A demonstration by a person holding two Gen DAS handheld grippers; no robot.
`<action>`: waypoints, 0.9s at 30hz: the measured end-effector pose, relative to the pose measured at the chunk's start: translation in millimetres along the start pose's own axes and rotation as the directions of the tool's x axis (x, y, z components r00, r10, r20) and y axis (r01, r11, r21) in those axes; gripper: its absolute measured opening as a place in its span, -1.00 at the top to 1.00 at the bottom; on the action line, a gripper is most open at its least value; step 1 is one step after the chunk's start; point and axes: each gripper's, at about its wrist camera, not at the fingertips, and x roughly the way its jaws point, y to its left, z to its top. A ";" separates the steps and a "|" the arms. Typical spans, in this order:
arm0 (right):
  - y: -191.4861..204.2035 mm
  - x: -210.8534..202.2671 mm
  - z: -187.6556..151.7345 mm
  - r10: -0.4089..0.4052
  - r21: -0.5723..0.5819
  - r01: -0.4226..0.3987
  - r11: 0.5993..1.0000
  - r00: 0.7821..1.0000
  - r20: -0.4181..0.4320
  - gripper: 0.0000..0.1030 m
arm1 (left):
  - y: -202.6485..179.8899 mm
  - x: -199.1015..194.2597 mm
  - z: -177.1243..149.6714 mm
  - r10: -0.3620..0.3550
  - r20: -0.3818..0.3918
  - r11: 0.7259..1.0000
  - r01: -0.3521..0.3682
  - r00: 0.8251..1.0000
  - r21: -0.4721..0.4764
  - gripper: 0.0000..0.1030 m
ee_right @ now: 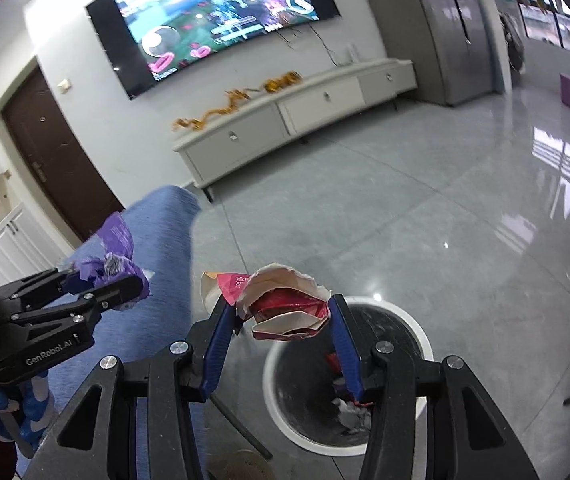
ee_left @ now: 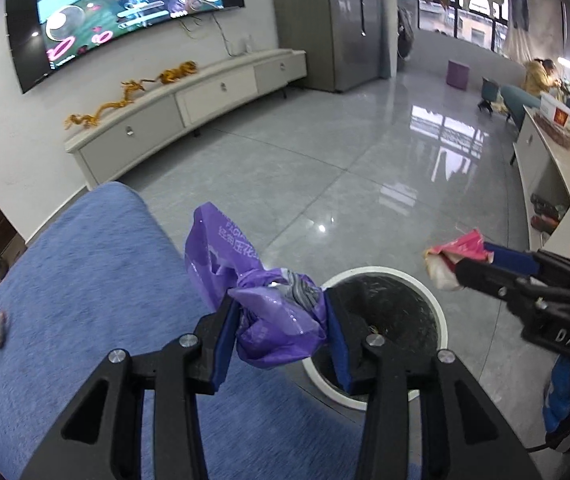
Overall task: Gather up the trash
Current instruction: 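Carry both wrappers over the bin and open both grippers to drop them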
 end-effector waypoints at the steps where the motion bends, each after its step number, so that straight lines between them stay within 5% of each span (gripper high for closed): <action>1: -4.7 4.8 -1.9 -0.010 0.010 0.010 1.000 1.000 -0.013 0.12 | -3.8 5.9 1.1 0.000 -0.009 1.000 0.000 1.000 0.008 0.21; 16: -36.7 41.0 -14.7 -0.061 0.105 0.073 0.992 0.992 -0.108 0.09 | -33.1 49.2 15.7 -0.034 -0.065 0.998 0.038 0.997 0.058 0.19; 27: -39.5 63.1 -16.4 -0.130 0.090 0.144 0.985 0.981 -0.145 -0.03 | -45.2 73.0 38.1 -0.130 -0.114 0.991 0.129 0.985 -0.016 0.02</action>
